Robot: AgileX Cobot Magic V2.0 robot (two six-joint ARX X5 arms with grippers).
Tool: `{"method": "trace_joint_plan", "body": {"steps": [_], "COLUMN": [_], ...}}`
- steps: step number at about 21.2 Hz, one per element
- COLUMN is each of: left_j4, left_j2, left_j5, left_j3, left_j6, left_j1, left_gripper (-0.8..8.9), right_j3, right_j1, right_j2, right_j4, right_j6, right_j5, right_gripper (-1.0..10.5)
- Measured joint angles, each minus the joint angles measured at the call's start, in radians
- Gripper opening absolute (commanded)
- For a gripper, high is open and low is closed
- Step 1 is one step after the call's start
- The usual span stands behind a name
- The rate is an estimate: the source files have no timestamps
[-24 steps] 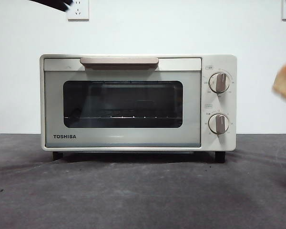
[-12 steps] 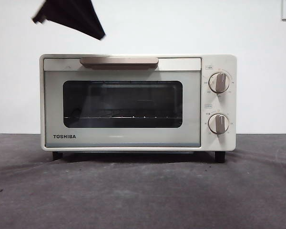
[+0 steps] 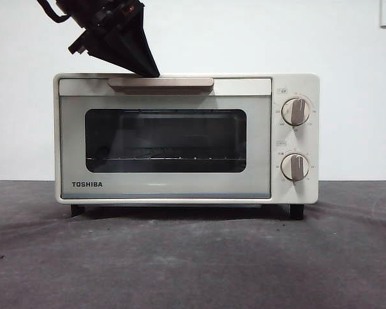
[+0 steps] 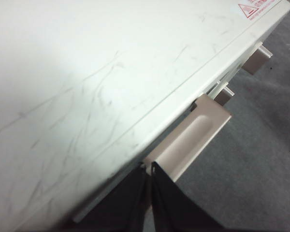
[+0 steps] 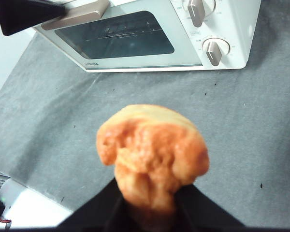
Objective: The left arm flap open the oven, the right arm pick bread and place it into oven, the left arm flap close the oven
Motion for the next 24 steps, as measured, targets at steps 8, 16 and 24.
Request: {"method": "trace_joint_plan", "body": {"steps": [8, 16, 24], "left_j4": [-0.012, -0.087, -0.237], "left_j2": [0.003, 0.000, -0.007], "left_j5": [0.000, 0.000, 0.025], "left_j3": [0.005, 0.019, 0.021], "left_j6": [0.000, 0.001, 0.019], "left_j1": [0.000, -0.015, -0.063], "left_gripper": [0.17, 0.16, 0.16], "right_j3": [0.000, 0.000, 0.000], "right_j1": [0.000, 0.000, 0.000], "right_j2": [0.000, 0.000, 0.000], "right_j4": [0.000, 0.000, 0.000], "right_j6": [0.003, 0.003, 0.003], "right_j5": [0.000, 0.000, 0.000], "right_gripper": [0.6, 0.6, 0.6]}}
